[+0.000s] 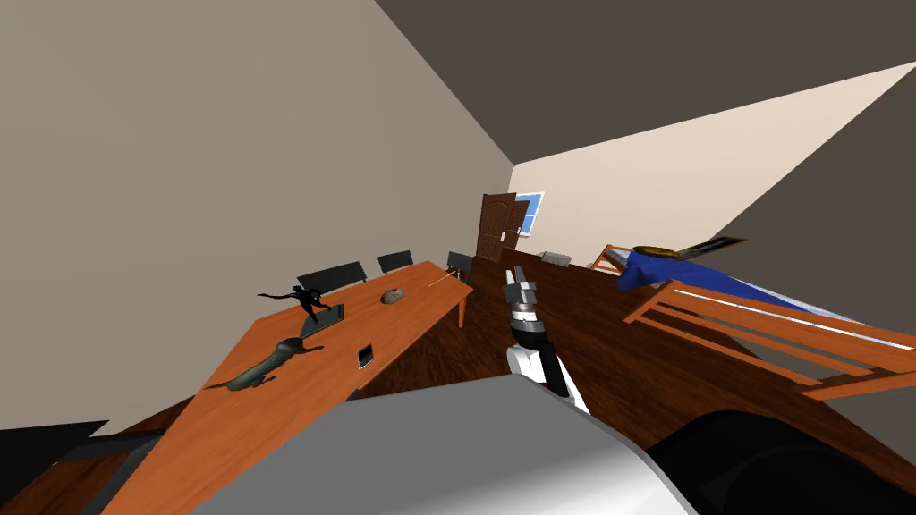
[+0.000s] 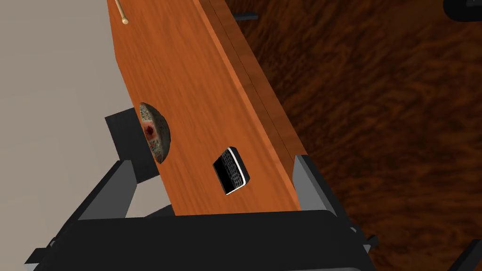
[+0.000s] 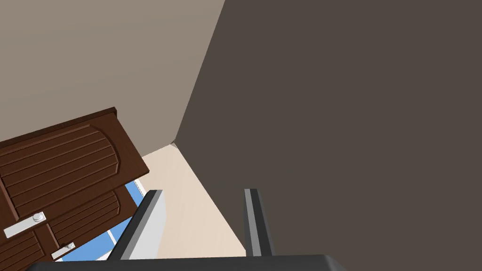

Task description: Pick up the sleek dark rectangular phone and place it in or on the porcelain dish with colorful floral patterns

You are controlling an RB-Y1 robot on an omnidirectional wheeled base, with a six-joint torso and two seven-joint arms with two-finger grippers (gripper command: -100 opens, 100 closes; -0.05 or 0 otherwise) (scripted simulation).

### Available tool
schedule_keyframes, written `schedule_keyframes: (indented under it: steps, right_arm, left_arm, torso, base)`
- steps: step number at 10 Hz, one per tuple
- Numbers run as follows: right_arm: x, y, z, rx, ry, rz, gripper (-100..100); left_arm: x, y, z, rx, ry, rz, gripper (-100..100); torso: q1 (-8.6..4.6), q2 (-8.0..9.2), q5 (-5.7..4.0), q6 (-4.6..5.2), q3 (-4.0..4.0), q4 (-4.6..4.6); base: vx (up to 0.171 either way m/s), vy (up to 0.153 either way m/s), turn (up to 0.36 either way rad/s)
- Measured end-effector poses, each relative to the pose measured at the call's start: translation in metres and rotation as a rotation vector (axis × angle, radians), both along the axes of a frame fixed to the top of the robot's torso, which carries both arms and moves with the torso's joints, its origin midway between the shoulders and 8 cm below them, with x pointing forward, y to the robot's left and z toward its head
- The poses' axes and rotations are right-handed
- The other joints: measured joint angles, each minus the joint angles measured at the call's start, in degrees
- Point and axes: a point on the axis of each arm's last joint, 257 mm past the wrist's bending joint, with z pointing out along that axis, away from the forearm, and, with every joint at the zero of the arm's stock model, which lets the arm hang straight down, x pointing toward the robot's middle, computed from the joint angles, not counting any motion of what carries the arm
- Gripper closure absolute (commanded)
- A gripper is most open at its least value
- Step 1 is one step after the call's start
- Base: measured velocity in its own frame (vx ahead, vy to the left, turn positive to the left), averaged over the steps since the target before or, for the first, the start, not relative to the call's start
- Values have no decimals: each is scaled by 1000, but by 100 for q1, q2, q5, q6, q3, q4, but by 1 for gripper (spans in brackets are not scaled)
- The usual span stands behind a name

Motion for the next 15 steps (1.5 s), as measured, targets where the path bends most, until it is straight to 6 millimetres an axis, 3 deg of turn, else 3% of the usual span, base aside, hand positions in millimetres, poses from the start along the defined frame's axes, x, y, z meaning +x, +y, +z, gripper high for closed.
schedule_keyframes:
  steps: [2, 9, 15]
  right_arm:
    - [0, 0, 0, 0, 0, 0, 0]
    - [0, 0, 0, 0, 0, 0, 0]
    - [0, 0, 0, 0, 0, 0, 0]
  left_arm:
    - [-35, 15, -24, 15, 109, 8, -100]
    - [-121, 56, -67, 63, 316, 24, -100]
    - [-187, 95, -81, 109, 465, 47, -100]
  torso:
    - [-3, -5, -2, -6, -5, -3]
    - [9, 2, 1, -1, 1, 1]
    - [7, 18, 1, -1, 10, 4]
  base:
    - [57, -49, -20]
    - [59, -40, -154]
    - [53, -31, -120]
